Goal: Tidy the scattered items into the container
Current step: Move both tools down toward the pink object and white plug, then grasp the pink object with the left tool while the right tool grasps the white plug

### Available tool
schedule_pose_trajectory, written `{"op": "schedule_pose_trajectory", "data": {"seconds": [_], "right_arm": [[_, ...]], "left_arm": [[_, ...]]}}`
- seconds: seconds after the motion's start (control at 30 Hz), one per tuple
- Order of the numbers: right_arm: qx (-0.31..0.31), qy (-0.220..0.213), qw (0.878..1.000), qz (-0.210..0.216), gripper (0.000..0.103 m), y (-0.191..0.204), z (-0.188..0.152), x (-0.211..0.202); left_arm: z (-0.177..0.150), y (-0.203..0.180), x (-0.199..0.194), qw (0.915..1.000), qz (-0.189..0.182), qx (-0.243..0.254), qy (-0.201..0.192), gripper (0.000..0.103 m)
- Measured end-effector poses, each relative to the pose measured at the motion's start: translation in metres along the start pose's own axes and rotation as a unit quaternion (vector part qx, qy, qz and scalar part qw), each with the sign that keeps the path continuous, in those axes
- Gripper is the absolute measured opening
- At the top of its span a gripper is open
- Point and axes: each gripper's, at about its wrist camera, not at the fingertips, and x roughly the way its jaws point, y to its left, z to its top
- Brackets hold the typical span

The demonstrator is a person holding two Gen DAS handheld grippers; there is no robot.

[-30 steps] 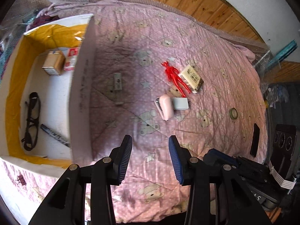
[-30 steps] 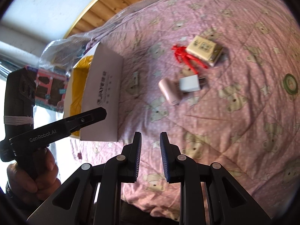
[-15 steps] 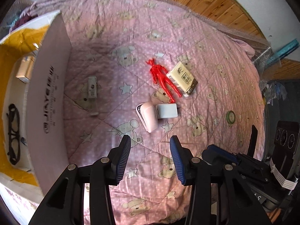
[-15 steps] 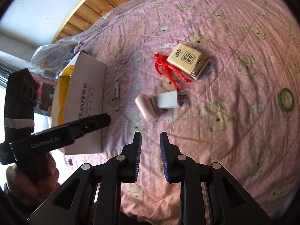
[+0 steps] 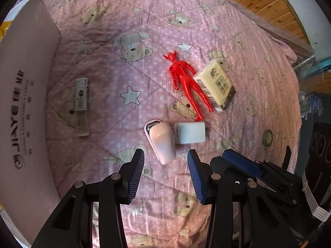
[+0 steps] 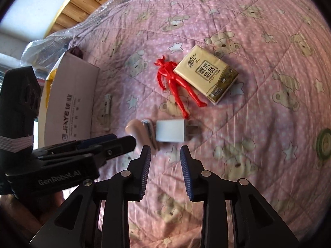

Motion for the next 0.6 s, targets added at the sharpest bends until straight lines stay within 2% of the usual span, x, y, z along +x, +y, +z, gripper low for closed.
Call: {"op": "schedule_pose_trajectory", "data": {"seconds": [0.2, 0.3, 0.4, 0.47, 0.57, 0.6], "right_arm": [[0.009, 0.007, 1.000, 0.001, 0.036, -0.005, 0.014, 0.020], [0.017, 0.015, 1.000, 0.000, 0.040, -0.009, 0.018, 0.027], [0.017, 0.030, 0.999, 0.005, 0.041, -0.007, 0.020, 0.036], [0.009, 0.034, 0.999, -0.003, 0.047, -0.002, 0.020, 0.041], [0.005, 0.036, 0.999, -0.020, 0.050, 0.000, 0.023, 0.047], [0.002, 0.038, 0.999, -0.030, 0.055, 0.001, 0.024, 0.049]], "left_arm": [[0.010, 0.011, 0.022, 0.9996, 0.010, -0.020, 0.018, 0.046], [0.015, 0.019, 0.026, 0.9993, -0.001, -0.032, 0.021, 0.054], [0.017, 0.024, 0.029, 0.9989, 0.030, -0.027, 0.023, 0.055], [0.016, 0.029, 0.033, 0.9983, 0.045, -0.026, 0.027, 0.056], [0.016, 0.037, 0.033, 0.9984, 0.030, -0.039, 0.027, 0.056], [0.017, 0.039, 0.033, 0.9984, 0.027, -0.043, 0.026, 0.056]]}}
